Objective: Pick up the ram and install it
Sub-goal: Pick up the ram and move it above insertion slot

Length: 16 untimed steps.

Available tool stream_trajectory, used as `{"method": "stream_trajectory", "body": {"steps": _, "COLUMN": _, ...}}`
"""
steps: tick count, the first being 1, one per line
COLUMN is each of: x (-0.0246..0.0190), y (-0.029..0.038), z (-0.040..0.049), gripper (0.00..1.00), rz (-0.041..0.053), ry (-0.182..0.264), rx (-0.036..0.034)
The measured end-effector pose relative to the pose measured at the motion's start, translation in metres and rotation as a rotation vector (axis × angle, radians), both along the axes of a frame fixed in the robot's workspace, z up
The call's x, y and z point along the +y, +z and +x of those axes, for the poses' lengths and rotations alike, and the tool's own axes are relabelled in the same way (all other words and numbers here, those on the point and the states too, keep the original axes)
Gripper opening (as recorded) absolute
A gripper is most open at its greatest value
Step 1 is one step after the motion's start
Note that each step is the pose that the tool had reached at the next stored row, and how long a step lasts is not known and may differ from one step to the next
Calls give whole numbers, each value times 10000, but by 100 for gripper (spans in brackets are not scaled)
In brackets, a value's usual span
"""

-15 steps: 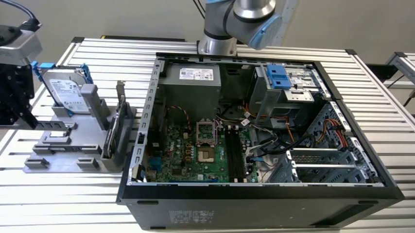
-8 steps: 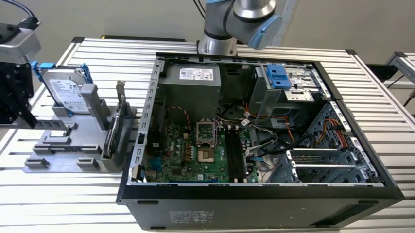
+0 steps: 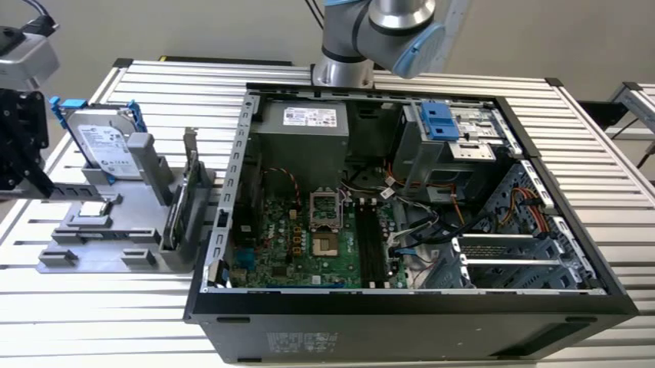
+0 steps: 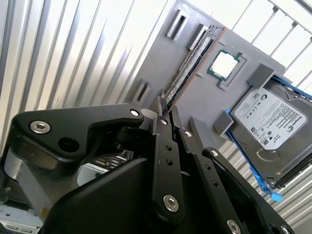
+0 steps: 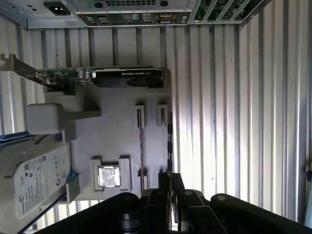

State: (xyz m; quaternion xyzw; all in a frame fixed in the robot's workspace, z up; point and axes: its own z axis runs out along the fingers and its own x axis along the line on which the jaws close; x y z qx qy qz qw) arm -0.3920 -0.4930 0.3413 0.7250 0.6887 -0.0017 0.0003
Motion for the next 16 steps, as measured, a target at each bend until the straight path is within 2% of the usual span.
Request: {"method": "stream_trajectory", "body": {"steps": 16, "x": 0, "y": 219, "z": 0, "gripper": 0, "rz": -1, "ry": -27, "rx": 1}}
